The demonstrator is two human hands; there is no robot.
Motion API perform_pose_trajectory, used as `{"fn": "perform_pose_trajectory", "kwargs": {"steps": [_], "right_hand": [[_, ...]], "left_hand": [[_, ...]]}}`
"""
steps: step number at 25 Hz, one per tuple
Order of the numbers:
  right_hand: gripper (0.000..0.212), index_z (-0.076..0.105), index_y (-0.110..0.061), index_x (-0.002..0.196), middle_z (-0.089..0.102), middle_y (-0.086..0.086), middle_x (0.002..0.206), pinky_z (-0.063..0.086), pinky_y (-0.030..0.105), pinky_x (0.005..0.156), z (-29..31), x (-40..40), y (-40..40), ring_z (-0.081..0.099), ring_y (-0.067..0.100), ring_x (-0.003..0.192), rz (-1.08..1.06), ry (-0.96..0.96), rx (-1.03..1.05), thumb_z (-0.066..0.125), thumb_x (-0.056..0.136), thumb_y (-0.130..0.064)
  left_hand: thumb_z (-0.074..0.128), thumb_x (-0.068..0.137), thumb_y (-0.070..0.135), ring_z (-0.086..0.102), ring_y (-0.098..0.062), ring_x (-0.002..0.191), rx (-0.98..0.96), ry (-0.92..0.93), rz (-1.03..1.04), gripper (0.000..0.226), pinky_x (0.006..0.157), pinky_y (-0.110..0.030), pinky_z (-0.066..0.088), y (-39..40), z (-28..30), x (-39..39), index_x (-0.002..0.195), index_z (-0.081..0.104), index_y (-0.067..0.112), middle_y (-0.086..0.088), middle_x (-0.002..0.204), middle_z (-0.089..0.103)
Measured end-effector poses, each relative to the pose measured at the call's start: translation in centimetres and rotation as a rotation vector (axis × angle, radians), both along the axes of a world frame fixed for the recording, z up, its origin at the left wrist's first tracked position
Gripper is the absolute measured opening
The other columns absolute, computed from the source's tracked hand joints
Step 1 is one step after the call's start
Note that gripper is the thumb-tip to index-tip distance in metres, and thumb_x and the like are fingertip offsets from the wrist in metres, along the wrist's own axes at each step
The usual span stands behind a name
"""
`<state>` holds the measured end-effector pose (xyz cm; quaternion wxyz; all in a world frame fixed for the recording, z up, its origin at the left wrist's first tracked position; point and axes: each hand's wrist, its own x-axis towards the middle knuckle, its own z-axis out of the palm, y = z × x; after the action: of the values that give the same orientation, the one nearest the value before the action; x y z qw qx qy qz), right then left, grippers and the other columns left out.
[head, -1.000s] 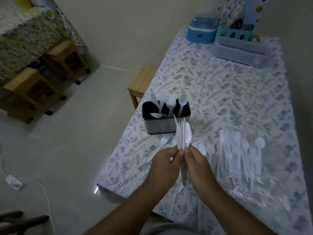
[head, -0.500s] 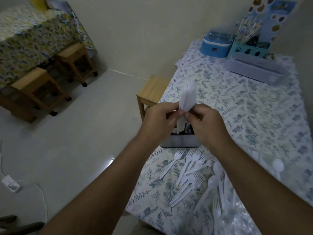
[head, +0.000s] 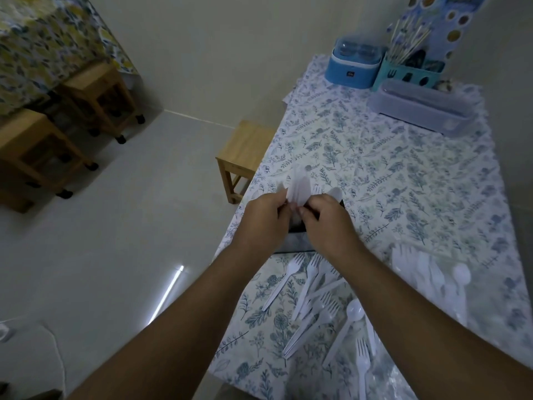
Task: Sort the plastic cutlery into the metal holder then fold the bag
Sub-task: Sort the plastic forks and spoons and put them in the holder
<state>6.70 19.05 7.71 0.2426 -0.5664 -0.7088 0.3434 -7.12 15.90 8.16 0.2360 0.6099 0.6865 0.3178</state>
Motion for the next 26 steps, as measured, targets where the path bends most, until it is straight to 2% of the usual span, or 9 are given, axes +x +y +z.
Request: {"fn": "perform_pose_trajectory", "kwargs": {"steps": [2,4,8,11,13,15,18,22,26], "right_hand": [[0.014,0.07,-0.006,0.098,0.055,0.0,0.093,0.041,0.026,0.074,-0.4,0.2,-0.1,0.055,0.014,0.082,0.025,-0.038,-0.005,0.059,0.099,-0.014],[0.029,0.068,-0.009,0.126,0.053,-0.003,0.106,0.045,0.023,0.084,-0.2,0.4,-0.6,0.057,0.008,0.091,0.027,-0.016,-0.007,0.062,0.098,-0.013],[0.04,0.062,-0.008,0.136,0.055,-0.003,0.113,0.053,0.026,0.096,-0.2,1.0,-1.5,0.06,0.005,0.095,-0.024,0.057,0.003,0.065,0.096,-0.009],[0.035,0.066,-0.015,0.132,0.06,-0.003,0.11,0.05,0.011,0.086,-0.9,2.7,-2.8,0.061,0.002,0.094,-0.089,0.105,0.014,0.065,0.097,-0.014],[0.03,0.069,-0.02,0.127,0.061,-0.004,0.108,0.045,0.004,0.077,-1.8,4.3,-4.7,0.06,-0.003,0.092,-0.127,0.117,-0.039,0.063,0.098,-0.017],[0.026,0.07,-0.024,0.123,0.065,-0.003,0.11,0.048,0.01,0.08,-3.5,5.8,-7.0,0.06,-0.003,0.094,-0.153,0.117,-0.151,0.062,0.098,-0.02],[0.023,0.073,-0.028,0.116,0.071,-0.002,0.109,0.059,0.033,0.088,-6.2,7.5,-10.2,0.068,0.01,0.091,-0.15,0.108,-0.38,0.061,0.098,-0.021],[0.025,0.072,-0.025,0.12,0.073,-0.003,0.104,0.06,0.045,0.088,-7.8,8.9,-13.0,0.071,0.024,0.092,-0.163,0.107,-0.558,0.061,0.098,-0.021],[0.015,0.066,-0.026,0.114,0.074,0.0,0.113,0.06,0.041,0.092,-7.9,9.0,-13.6,0.072,0.017,0.1,-0.314,0.444,-0.734,0.061,0.1,-0.025]], "left_hand": [[0.056,0.098,0.016,0.052,-0.004,0.058,-0.027,0.05,0.003,0.024,0.052,-0.014,0.036,0.1,0.1,-0.1,0.076,0.06,0.009,0.005,0.064,0.057],[0.057,0.097,0.018,0.048,-0.005,0.057,-0.064,0.104,0.012,0.023,0.049,-0.016,0.031,-0.1,0.0,-0.2,0.075,0.058,0.01,0.003,0.064,0.056],[0.064,0.091,0.016,0.046,-0.012,0.063,-0.034,0.178,0.008,0.014,0.054,-0.017,0.029,-0.9,0.2,-0.3,0.08,0.058,0.011,0.003,0.072,0.056],[0.071,0.088,0.011,0.053,-0.011,0.082,0.231,0.126,0.09,0.018,0.072,-0.008,0.037,-3.5,1.0,0.0,0.106,0.07,0.008,0.002,0.091,0.062],[0.07,0.087,0.01,0.055,-0.009,0.083,0.339,0.057,0.127,0.011,0.073,-0.014,0.043,-6.3,0.0,0.9,0.098,0.069,0.011,0.003,0.091,0.063],[0.068,0.089,0.016,0.056,-0.01,0.084,0.073,0.052,0.101,0.009,0.072,-0.021,0.048,-8.6,-3.4,2.1,0.098,0.066,0.015,0.004,0.091,0.061],[0.065,0.091,0.023,0.058,-0.02,0.096,-0.401,0.16,0.044,0.022,0.076,-0.03,0.051,-10.5,-10.1,3.3,0.11,0.059,0.015,-0.002,0.103,0.059],[0.05,0.098,0.014,0.058,-0.021,0.085,-0.396,0.235,0.061,0.009,0.065,-0.028,0.04,-10.9,-11.8,4.1,0.101,0.058,0.011,-0.005,0.093,0.06],[0.059,0.098,0.018,0.061,-0.003,0.067,-0.404,-0.159,-0.131,0.009,0.064,-0.017,0.05,-13.2,-9.0,6.5,0.095,0.068,0.016,0.007,0.079,0.066]]}}
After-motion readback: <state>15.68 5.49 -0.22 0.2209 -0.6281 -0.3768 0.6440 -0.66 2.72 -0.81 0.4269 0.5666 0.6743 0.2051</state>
